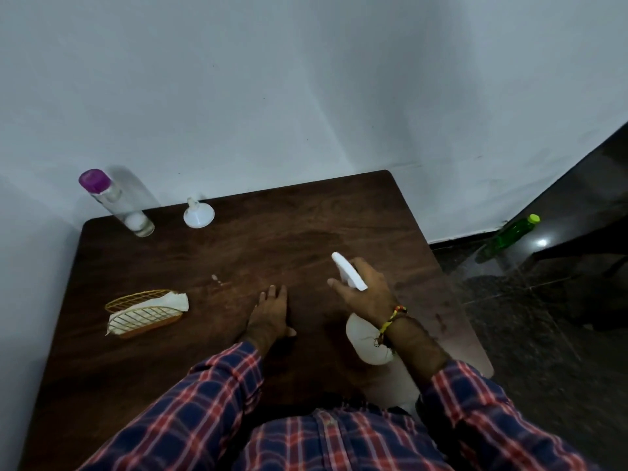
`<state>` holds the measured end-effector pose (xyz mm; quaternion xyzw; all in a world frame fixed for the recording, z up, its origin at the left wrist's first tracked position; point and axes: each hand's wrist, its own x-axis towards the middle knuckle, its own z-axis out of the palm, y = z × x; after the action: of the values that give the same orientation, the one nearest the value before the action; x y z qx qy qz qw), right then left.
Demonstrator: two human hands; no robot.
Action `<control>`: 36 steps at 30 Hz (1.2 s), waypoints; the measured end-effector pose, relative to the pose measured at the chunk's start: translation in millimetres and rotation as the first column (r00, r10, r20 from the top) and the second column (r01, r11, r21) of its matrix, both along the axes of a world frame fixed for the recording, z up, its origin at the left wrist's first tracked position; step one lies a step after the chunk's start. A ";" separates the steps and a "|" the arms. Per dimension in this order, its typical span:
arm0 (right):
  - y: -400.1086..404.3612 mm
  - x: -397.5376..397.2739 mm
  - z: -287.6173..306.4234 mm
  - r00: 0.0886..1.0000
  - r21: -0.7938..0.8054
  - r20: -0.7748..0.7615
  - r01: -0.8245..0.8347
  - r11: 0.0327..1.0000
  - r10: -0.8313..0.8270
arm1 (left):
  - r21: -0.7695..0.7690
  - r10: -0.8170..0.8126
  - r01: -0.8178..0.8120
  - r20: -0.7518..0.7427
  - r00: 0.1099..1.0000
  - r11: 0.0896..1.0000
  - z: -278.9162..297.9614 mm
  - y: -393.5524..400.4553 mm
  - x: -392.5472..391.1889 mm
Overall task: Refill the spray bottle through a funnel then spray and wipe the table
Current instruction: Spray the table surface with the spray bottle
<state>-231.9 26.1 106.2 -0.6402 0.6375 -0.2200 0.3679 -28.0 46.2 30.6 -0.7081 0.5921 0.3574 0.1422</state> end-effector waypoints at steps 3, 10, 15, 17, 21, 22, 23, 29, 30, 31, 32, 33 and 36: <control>-7.6 -17.3 2.9 0.977 0.052 0.166 0.125 0.991 -0.132 | 0.056 0.074 -0.074 -0.004 0.997 0.996 -4.9 -5.6 -1.2; -42.8 -35.2 -1.3 0.795 0.113 0.543 0.250 0.962 -0.271 | 0.169 0.116 -0.124 0.056 0.992 0.978 -9.7 -23.5 -8.3; -106.5 -24.5 -1.4 0.818 0.166 0.518 0.192 0.967 -0.251 | 0.173 0.097 -0.115 0.112 0.989 0.978 -18.4 -34.9 -10.4; -138.1 -13.6 1.5 0.838 0.164 0.497 0.163 0.973 -0.224 | 0.169 0.108 -0.126 0.109 0.988 0.978 -21.1 -36.7 -9.5; -199.9 17.1 -0.4 0.880 0.142 0.464 0.045 0.989 -0.106 | 0.202 0.118 -0.132 0.079 0.990 0.970 -21.9 -41.0 -4.7; -214.7 23.5 -2.4 0.892 0.136 0.448 -0.005 0.991 -0.057 | 0.209 0.118 -0.130 0.069 0.991 0.969 -22.0 -41.6 -3.4; -229.8 31.4 -4.3 0.905 0.132 0.425 -0.078 0.988 0.015 | 0.212 0.124 -0.134 0.062 0.990 0.968 -22.8 -42.4 -1.6; -274.3 62.1 -23.4 0.931 0.117 0.366 -0.062 0.991 0.015 | 0.226 0.128 -0.136 0.048 0.991 0.965 -21.8 -42.1 0.1; -274.7 64.9 -32.2 0.934 0.104 0.349 0.040 0.994 -0.074 | 0.227 0.125 -0.132 0.047 0.991 0.965 -22.7 -42.0 0.3; -271.1 68.5 -38.1 0.928 0.074 0.337 0.139 0.987 -0.156 | 0.228 0.118 -0.125 0.044 0.992 0.966 -23.6 -42.0 0.8; -267.2 72.3 -43.7 0.918 0.040 0.320 0.235 0.971 -0.235 | 0.232 0.111 -0.117 0.040 0.993 0.966 -23.9 -41.7 1.4; -262.3 77.3 -47.2 0.901 -0.003 0.323 0.307 0.952 -0.290 | 0.238 0.109 -0.114 0.035 0.993 0.965 -24.6 -41.5 1.5; -254.5 90.4 -51.1 0.894 -0.121 0.349 0.339 0.933 -0.280 | 0.243 0.118 -0.124 0.036 0.992 0.962 -24.1 -39.0 0.9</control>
<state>-141.4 -228.3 55.2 -0.5151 0.6397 -0.4349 0.3692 -27.1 7.2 6.5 -0.7237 0.4976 0.4284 0.2124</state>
